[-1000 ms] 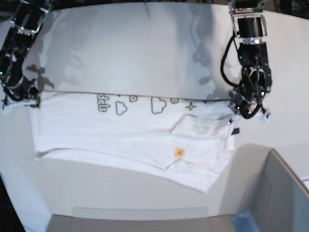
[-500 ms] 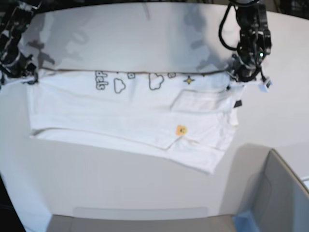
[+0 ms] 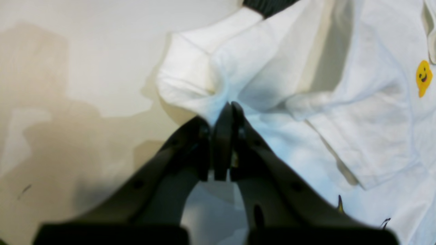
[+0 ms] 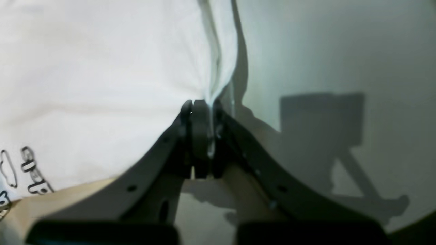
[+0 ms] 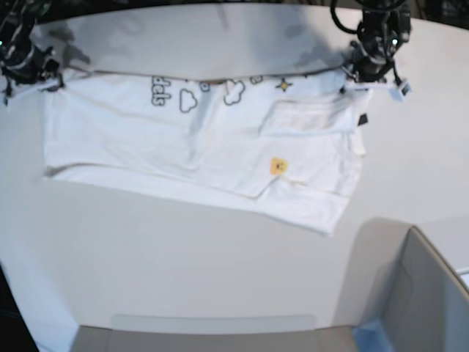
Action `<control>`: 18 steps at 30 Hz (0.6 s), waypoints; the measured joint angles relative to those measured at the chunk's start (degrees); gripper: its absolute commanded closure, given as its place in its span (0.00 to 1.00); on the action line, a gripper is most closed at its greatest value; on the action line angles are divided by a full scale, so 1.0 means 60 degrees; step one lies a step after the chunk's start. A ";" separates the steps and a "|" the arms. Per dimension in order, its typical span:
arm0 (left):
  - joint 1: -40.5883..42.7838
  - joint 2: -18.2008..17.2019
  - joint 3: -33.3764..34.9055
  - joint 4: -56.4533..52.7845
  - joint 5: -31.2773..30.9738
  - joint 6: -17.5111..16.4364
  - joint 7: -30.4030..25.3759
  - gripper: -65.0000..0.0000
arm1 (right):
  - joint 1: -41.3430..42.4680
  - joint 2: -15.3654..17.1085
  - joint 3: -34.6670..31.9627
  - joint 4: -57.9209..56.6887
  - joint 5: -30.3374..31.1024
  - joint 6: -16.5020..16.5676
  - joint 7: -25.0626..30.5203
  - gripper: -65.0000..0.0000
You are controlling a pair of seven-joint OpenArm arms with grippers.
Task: Layout the t-shirt on the table in an organized manner, then fold the t-shirt properly
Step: 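Drag the folded shirt with both grippers toward the arms' bases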
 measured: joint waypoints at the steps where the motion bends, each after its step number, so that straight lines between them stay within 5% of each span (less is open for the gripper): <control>1: 0.0120 0.0004 0.0000 0.0044 -0.0004 0.0000 0.0000 1.00 | -0.0076 0.0007 0.0000 -0.0004 -0.0007 -0.0011 0.0000 1.00; 8: 0.0200 0.0350 -0.0463 0.0058 -0.0004 0.0000 0.0004 1.00 | -0.0073 0.0055 0.0000 0.0000 -0.0015 0.0000 0.0033 1.00; 11: 0.0208 0.0364 -0.0707 0.0142 -0.0011 0.0087 0.0117 0.90 | -0.0066 0.0069 0.0000 0.0000 0.0004 0.0000 0.0036 0.96; 15: 0.0160 0.0361 -0.1002 0.0433 -0.0007 0.1308 0.0834 0.76 | -0.0062 0.0076 0.0000 0.0000 0.0004 0.0000 0.0033 0.77; 18: -0.0095 0.0361 -0.0947 0.0423 0.0036 0.1971 0.1107 0.74 | -0.0066 0.0211 0.0000 0.0000 0.0004 0.0004 0.0033 0.67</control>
